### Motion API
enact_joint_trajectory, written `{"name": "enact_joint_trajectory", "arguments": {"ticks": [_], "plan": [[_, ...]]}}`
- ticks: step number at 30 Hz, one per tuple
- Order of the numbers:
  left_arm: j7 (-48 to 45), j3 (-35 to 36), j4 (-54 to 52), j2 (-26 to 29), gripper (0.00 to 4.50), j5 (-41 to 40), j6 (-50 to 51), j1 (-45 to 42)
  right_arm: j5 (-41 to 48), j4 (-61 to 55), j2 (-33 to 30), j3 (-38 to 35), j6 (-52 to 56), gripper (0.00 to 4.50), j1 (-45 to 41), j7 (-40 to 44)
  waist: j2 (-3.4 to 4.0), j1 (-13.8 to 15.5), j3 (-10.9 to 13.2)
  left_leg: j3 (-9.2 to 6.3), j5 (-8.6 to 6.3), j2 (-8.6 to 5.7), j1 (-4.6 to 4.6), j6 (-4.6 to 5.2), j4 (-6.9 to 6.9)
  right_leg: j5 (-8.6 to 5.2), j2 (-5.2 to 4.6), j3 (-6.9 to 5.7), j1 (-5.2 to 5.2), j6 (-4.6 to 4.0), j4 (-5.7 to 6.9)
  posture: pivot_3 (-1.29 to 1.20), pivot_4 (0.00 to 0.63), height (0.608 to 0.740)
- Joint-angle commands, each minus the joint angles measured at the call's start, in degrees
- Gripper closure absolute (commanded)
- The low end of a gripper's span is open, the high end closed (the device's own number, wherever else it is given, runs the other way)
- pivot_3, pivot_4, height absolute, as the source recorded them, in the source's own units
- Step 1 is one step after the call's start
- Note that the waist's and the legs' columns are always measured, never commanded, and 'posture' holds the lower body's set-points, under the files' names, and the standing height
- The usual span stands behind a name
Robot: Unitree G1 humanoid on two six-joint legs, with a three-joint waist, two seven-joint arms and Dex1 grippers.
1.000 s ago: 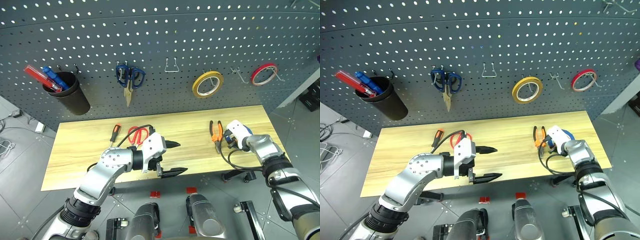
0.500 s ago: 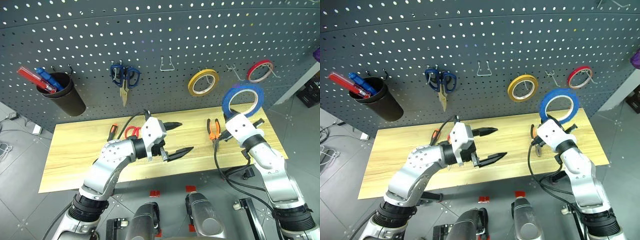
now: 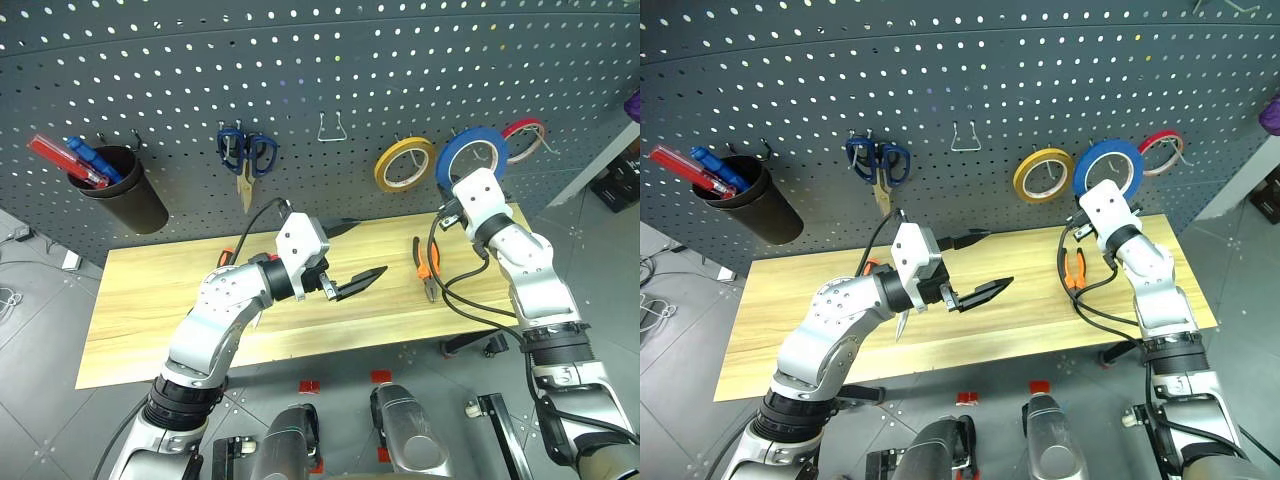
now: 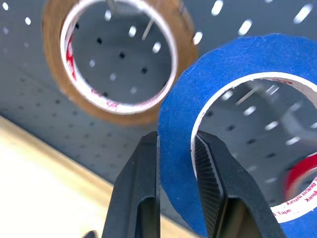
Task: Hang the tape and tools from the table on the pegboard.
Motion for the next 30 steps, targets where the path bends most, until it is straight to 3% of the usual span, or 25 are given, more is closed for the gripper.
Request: {"name": "enact_joint_trajectory", "arguments": {"ticks": [1,7,11,14,20,30], "plan": [[-0.19,2.29,0.34,3.27,0.0,2.3,-3.31,2.14,2.74,-6.53,0.61,-1.4,3.72,2.2,2.31,0.98,0.0,0.01,0.0,0.0,0.0,0.0,0.01,0.0,0.0,0.0,0.0,0.01,0.0,0.0,0.0,-0.37,0.273,0.74],[-6.71,6.42,5.12,13.92,0.0,3.3,-8.67,7.8,4.56,-26.13,5.02,3.07,27.2,0.08,13.27,0.41,0.06,-0.01,0.03,-0.04,-0.01,0.11,0.01,0.0,-0.06,-0.01,0.04,0.0,-0.09,-0.02,0.09,-0.39,0.279,0.74],[-12.02,6.59,8.51,19.62,0.0,4.15,-12.14,11.09,3.23,-27.85,12.33,4.78,46.58,0.04,11.33,-5.8,0.07,-0.17,0.03,-0.02,-0.01,0.06,0.03,0.02,-0.05,0.08,-0.08,0.04,-0.15,-0.16,0.09,-0.39,0.28,0.74],[-14.2,5.55,9.42,20.81,0.0,4.32,-13.25,11.51,1.63,-20.83,17.98,3.09,51.21,0.04,6.78,-12.47,0.11,-0.28,0.06,-0.04,0.01,0.06,-0.04,-0.02,-0.08,0.14,-0.08,0.04,-0.35,-0.26,0.12,-0.39,0.28,0.74],[-15.02,3.95,8.55,19.76,0.0,4.66,-13.13,11.58,-0.33,-2.42,21.98,-1.2,43.36,0.04,-1.55,-22.79,0.12,-0.42,0.05,-0.03,0.05,-0.07,-0.43,-0.09,-0.12,0.17,-0.13,0.04,-0.87,-0.31,0.14,-0.38,0.276,0.74],[-14.21,3.25,6.54,19.26,0.0,4.81,-12.69,12.93,2.36,17.88,20.87,-7.37,36.5,0.04,-9.92,-26.9,0.12,-2.69,0.06,0.05,0.06,-0.11,-0.62,-0.07,-0.13,0.18,-0.12,0.07,-0.96,-0.31,0.2,-0.35,0.28,0.74]]}}
